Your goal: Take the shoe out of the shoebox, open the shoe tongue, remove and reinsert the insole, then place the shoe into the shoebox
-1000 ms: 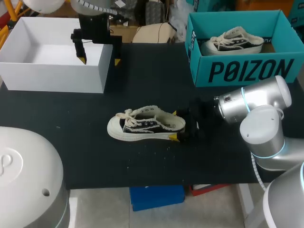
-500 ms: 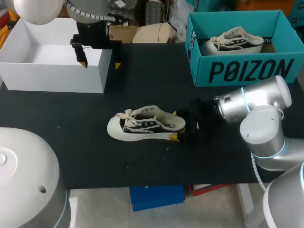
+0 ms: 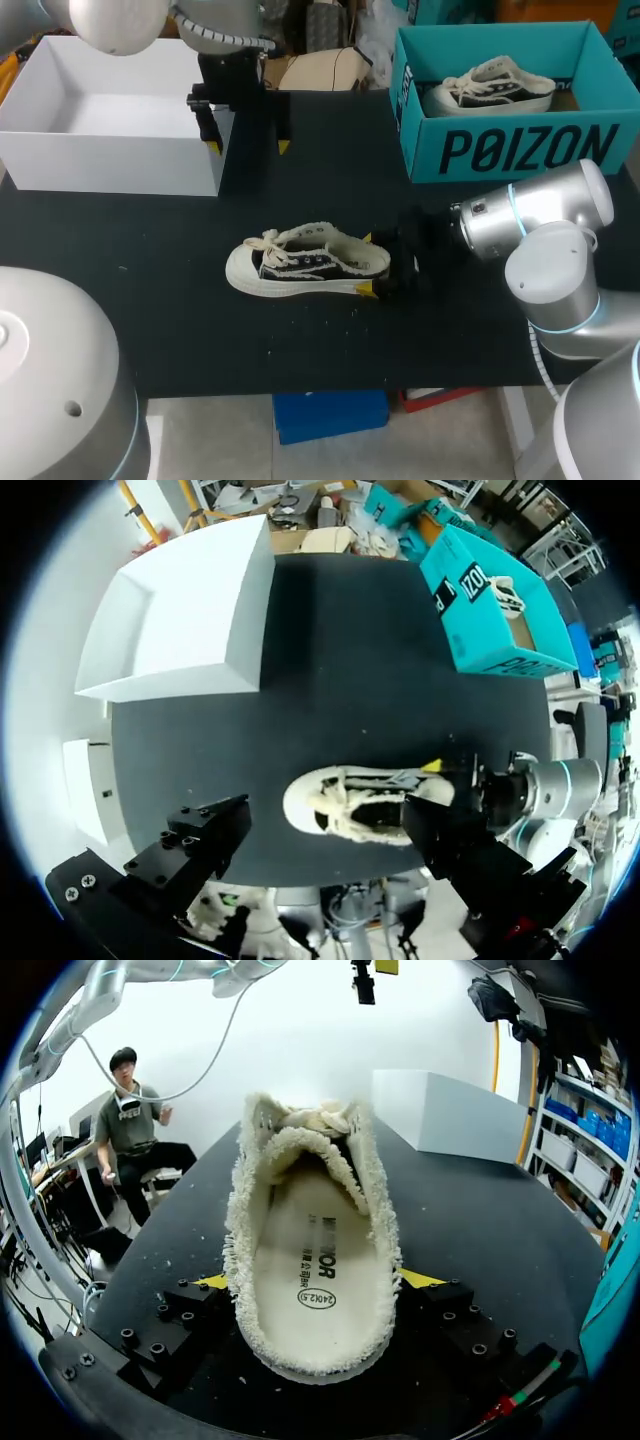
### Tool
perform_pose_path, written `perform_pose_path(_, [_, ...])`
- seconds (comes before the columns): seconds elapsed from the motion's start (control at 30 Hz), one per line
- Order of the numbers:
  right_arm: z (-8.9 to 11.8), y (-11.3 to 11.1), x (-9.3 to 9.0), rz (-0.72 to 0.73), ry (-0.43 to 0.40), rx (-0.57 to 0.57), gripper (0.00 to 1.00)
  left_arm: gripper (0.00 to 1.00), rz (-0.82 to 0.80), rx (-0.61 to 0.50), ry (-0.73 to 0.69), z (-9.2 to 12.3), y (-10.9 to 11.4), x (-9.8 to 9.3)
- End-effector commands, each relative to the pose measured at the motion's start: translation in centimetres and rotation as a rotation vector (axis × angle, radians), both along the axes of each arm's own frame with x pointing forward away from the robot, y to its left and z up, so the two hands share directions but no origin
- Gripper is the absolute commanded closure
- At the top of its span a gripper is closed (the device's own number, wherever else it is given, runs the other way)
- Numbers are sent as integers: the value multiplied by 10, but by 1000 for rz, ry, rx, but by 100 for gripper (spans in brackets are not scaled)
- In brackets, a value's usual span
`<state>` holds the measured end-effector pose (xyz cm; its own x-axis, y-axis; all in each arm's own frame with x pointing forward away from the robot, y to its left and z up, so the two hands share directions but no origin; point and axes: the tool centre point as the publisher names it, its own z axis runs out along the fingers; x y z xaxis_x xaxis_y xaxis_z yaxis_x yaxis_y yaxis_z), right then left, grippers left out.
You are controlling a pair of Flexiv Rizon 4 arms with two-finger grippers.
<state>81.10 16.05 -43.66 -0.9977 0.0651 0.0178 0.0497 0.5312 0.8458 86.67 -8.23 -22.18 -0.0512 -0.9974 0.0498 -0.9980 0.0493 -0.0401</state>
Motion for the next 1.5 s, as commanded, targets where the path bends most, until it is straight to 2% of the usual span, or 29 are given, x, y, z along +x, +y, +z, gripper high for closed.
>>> perform_pose_path(0.03, [0, 2, 0, 1, 2, -2, 100, 0, 5, 58, 47, -6, -28, -8])
perform_pose_path(0.3, [0, 2, 0, 1, 2, -2, 100, 0, -10, 146, 80, -31, -63, -35])
perform_pose_path(0.6, [0, 2, 0, 1, 2, -2, 100, 0, -34, 194, 95, -66, -85, -57])
perform_pose_path(0.97, [0, 2, 0, 1, 2, -2, 100, 0, -81, 348, 89, -105, -94, -65])
perform_pose_path(1.17, [0, 2, 0, 1, 2, -2, 100, 0, -84, 395, 99, -114, -95, -61])
perform_pose_path(1.5, [0, 2, 0, 1, 2, -2, 100, 0, -84, 482, 124, -134, -88, -63])
